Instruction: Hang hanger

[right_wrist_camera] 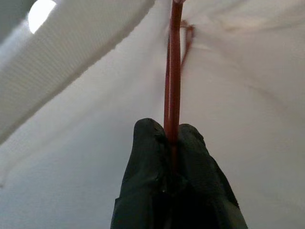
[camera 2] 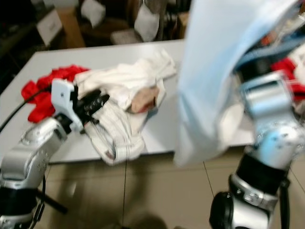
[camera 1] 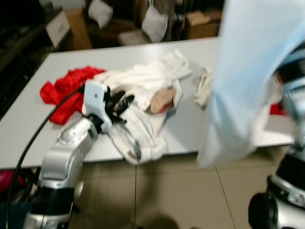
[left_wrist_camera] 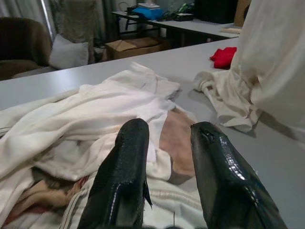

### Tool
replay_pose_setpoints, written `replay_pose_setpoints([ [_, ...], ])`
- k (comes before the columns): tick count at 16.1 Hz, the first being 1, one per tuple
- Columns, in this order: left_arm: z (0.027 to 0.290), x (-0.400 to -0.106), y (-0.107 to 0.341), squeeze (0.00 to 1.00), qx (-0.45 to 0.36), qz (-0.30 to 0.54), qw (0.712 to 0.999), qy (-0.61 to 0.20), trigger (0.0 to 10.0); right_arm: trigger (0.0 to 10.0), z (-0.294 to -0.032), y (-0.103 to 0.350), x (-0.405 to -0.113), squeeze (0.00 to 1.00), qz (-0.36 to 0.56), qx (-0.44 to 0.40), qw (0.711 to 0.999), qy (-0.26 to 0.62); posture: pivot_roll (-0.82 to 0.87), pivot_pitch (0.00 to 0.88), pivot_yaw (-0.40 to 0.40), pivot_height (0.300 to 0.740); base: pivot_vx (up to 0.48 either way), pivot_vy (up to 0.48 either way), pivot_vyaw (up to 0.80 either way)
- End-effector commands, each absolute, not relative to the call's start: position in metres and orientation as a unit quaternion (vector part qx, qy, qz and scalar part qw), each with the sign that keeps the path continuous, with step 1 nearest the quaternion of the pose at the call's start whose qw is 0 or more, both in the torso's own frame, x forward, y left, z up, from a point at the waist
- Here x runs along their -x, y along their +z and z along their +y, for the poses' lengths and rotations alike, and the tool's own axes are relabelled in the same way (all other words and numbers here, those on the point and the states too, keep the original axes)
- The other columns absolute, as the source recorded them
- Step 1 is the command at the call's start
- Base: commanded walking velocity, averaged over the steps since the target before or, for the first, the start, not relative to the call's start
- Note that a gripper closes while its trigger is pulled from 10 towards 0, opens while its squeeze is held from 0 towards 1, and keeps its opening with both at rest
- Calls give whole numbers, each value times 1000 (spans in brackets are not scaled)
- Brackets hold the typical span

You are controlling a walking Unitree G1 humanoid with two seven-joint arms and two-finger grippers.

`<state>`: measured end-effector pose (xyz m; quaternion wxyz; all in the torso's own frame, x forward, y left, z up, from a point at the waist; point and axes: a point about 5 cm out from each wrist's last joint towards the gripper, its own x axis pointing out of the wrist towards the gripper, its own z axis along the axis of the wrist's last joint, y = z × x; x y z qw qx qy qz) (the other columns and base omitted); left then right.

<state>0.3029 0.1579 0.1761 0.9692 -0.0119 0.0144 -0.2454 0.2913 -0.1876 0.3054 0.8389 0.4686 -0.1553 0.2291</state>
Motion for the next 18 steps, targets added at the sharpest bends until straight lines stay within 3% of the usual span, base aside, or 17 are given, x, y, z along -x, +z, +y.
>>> replay_pose_setpoints([
  [1,162,-302,178,0,7,10,971,-237,10000,10000,-183,307,-282,0,-161,-466,833,251,-127,0,93,740,0,0,0],
  [9,161,-288,161,0,18,40,969,-242,10000,10000,-175,266,-236,0,-135,-496,815,269,-126,0,91,740,0,0,658],
  [13,157,-283,158,0,11,36,969,-243,10000,10000,-176,249,-231,0,-112,-487,830,247,-123,0,80,740,0,0,731],
  [18,148,-276,150,0,25,44,969,-243,10000,10000,-175,243,-235,0,-86,-481,841,231,-117,0,58,740,0,-477,525],
])
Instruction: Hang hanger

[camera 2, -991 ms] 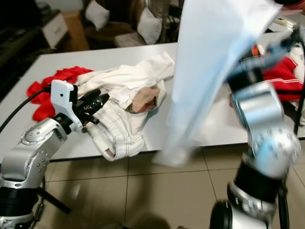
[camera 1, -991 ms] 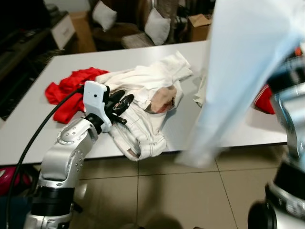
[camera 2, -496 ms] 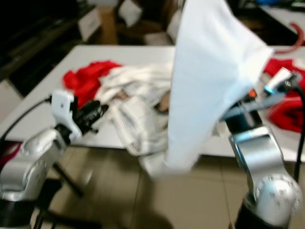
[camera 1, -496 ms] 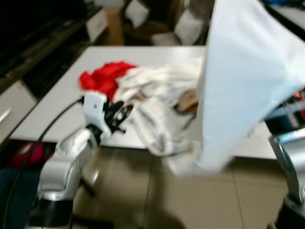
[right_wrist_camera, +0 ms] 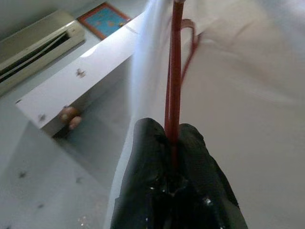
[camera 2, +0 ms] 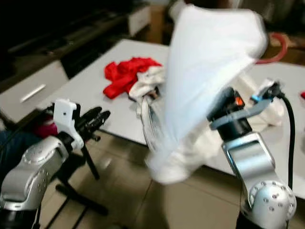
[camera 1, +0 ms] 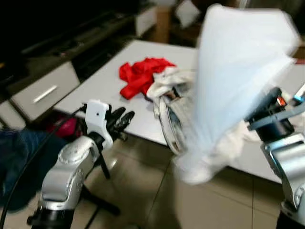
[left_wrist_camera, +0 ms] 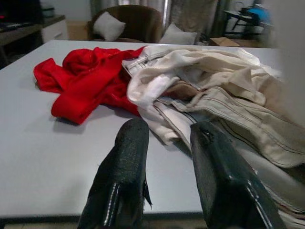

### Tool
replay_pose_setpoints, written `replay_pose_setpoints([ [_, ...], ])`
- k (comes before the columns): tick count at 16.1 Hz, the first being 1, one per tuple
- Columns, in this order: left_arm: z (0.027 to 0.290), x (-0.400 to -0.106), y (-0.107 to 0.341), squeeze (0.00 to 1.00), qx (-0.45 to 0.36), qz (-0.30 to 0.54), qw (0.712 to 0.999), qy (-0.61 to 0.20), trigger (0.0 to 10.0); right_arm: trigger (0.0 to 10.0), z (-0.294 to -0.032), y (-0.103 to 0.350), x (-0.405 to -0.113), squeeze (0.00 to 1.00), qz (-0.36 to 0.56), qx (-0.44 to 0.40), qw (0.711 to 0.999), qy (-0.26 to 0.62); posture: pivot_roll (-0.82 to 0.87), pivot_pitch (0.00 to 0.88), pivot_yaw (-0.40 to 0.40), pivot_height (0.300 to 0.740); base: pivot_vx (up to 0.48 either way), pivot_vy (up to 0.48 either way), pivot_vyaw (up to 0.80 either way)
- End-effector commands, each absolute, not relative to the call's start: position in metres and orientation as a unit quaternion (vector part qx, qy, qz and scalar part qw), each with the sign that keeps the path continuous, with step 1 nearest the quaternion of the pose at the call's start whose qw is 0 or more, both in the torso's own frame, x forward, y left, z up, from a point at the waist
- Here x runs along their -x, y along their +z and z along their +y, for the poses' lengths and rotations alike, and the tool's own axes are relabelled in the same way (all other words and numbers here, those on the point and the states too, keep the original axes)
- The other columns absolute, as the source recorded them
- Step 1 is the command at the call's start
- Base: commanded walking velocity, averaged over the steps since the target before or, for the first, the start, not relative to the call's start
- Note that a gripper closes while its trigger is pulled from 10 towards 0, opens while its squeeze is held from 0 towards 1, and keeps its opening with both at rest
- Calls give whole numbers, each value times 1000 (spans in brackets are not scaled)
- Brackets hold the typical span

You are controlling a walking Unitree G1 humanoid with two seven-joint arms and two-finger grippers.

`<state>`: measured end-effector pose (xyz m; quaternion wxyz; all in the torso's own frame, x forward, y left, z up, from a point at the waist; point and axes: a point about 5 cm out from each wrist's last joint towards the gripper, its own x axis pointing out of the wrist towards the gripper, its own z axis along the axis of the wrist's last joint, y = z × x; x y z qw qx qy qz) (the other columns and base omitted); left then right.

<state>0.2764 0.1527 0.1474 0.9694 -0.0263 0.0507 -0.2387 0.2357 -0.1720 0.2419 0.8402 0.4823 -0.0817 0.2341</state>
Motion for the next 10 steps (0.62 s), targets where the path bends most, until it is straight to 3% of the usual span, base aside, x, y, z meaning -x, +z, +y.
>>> replay_pose_setpoints([
  [1,148,-275,149,0,27,46,969,-242,10000,10000,-174,241,-233,0,-82,-483,840,234,-117,0,52,740,0,-480,0],
  [10,147,-264,141,0,43,51,972,-223,10000,10000,-171,233,-232,0,-57,-469,847,245,-112,0,-1,740,0,-473,0],
])
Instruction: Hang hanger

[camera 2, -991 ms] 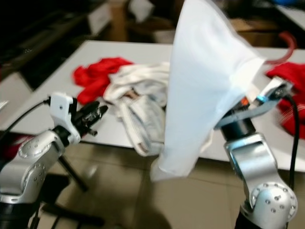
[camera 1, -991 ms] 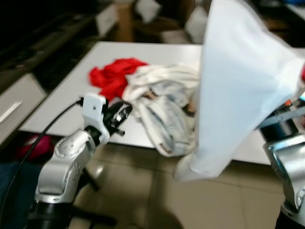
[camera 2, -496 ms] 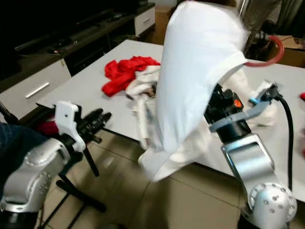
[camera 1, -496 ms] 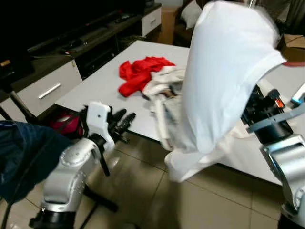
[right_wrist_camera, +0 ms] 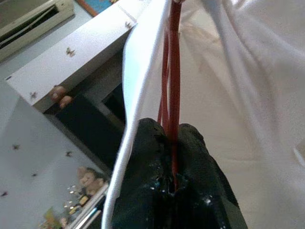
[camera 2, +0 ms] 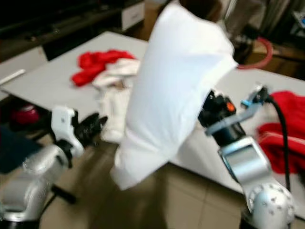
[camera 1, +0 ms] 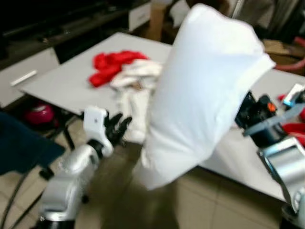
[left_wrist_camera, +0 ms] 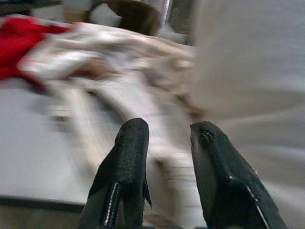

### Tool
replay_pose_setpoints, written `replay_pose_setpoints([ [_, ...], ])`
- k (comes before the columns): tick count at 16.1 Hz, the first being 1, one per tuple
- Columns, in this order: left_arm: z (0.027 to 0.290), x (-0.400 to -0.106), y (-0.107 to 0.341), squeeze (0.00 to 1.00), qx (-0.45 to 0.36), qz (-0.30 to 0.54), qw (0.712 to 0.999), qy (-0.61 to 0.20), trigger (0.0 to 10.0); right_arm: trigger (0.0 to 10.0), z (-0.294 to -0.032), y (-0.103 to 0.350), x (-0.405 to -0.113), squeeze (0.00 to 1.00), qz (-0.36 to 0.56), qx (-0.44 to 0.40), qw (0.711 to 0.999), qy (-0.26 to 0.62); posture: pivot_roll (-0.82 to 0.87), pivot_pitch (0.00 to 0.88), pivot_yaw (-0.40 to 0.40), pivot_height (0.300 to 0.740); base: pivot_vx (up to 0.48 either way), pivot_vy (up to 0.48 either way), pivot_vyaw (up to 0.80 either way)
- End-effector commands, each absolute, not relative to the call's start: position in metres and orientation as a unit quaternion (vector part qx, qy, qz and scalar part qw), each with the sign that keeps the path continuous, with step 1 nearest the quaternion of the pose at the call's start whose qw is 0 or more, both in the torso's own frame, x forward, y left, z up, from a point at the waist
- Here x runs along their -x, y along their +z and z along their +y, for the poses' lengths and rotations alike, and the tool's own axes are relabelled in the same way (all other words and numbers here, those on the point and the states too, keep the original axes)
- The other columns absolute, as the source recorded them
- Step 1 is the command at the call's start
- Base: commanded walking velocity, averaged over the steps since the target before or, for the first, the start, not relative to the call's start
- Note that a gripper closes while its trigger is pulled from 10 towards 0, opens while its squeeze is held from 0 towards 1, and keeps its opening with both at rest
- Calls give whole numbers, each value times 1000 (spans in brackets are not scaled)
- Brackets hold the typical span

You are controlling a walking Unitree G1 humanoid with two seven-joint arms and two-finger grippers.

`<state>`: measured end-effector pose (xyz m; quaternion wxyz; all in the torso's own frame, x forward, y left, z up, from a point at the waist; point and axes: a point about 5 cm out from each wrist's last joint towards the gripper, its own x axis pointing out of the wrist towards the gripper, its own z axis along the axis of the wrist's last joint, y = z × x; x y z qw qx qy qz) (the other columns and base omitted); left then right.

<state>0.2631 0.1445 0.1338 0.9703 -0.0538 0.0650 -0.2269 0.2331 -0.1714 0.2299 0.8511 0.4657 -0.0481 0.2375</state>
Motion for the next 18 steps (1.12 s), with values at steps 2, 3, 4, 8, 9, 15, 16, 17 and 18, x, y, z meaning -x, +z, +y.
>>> replay_pose_setpoints([
  [2,149,-264,141,0,41,51,973,-220,10000,10000,-171,235,-232,0,-68,-456,848,260,-107,0,2,740,0,-429,0],
  [3,150,-264,140,0,44,52,973,-219,10000,10000,-170,237,-230,0,-73,-458,845,269,-106,0,4,740,0,0,569],
  [4,152,-264,140,0,47,54,974,-217,10000,10000,-168,241,-224,0,-83,-459,834,295,-103,0,10,740,0,0,731],
  [8,156,-265,141,0,40,56,973,-219,10000,10000,-162,255,-210,0,-110,-449,807,366,-99,0,19,740,0,0,694],
  [9,155,-264,142,0,38,56,972,-223,10000,10000,-159,260,-207,0,-114,-443,801,387,-98,0,19,740,0,0,681],
  [15,154,-262,143,0,38,54,972,-227,10000,10000,-151,281,-198,0,-129,-411,778,457,-90,0,10,740,0,0,672],
  [16,154,-262,143,0,39,53,971,-228,10000,10000,-150,284,-197,0,-134,-408,774,466,-91,0,8,740,0,0,650],
  [17,153,-262,143,0,40,52,971,-230,10000,10000,-149,288,-197,0,-138,-406,770,473,-91,0,7,740,0,0,650],
  [18,152,-262,143,0,41,51,971,-232,10000,10000,-149,289,-197,0,-140,-405,769,475,-93,0,4,740,0,0,644],
])
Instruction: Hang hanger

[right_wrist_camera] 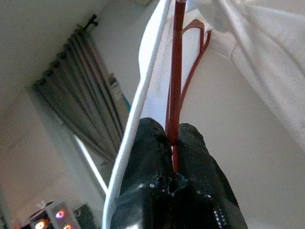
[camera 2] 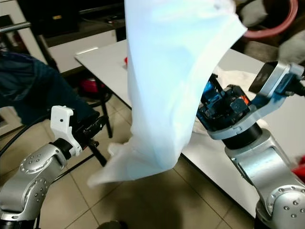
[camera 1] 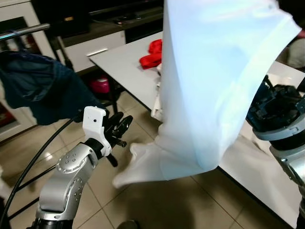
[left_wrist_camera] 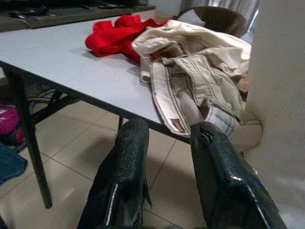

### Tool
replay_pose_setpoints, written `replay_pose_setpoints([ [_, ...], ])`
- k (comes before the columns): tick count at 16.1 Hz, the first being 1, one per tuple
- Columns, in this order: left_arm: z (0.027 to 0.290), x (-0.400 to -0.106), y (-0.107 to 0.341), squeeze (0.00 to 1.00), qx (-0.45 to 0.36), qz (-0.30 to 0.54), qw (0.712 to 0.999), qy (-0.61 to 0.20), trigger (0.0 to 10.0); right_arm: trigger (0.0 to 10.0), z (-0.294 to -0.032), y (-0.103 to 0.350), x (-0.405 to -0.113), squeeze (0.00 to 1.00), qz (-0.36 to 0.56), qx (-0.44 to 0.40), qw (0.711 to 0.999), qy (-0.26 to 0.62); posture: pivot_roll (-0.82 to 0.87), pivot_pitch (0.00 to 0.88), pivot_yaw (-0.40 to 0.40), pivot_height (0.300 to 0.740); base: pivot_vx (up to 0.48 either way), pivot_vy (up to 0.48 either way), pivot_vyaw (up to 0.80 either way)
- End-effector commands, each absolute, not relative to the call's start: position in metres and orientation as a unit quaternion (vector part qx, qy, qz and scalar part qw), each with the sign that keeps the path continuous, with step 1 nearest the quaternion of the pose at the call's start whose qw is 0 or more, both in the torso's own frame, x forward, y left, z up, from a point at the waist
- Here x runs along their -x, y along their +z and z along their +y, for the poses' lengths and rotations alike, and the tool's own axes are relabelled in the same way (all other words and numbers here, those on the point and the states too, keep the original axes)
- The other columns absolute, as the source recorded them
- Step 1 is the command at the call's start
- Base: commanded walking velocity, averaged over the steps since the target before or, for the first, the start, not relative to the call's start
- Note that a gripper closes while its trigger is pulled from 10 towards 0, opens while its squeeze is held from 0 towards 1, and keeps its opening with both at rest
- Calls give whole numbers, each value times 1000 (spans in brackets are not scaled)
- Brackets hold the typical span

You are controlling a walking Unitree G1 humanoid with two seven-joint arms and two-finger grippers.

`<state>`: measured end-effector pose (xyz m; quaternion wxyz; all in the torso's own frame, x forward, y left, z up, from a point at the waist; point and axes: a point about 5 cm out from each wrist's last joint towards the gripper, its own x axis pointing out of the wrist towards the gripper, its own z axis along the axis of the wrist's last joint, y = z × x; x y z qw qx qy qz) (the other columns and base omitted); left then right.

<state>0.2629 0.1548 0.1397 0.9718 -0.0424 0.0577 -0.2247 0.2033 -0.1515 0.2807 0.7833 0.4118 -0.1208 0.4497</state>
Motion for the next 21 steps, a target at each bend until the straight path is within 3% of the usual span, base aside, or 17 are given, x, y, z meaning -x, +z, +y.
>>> replay_pose_setpoints([
  [1,152,-262,143,0,43,49,970,-233,10000,10000,-150,290,-199,0,-140,-404,770,473,-93,0,2,740,0,0,650],
  [13,151,-262,146,0,37,47,968,-245,10000,10000,-148,279,-207,0,-117,-410,787,446,-81,0,17,740,0,0,645],
  [17,149,-262,146,0,34,50,966,-252,10000,10000,-146,265,-211,0,-84,-413,803,422,-80,0,26,740,0,0,659],
  [20,148,-263,145,0,32,51,965,-255,10000,10000,-149,253,-220,0,-77,-383,841,374,-82,0,31,740,0,0,652],
  [21,148,-263,145,0,32,51,965,-255,10000,10000,-149,253,-220,0,-77,-383,841,374,-82,0,31,740,0,0,650],
])
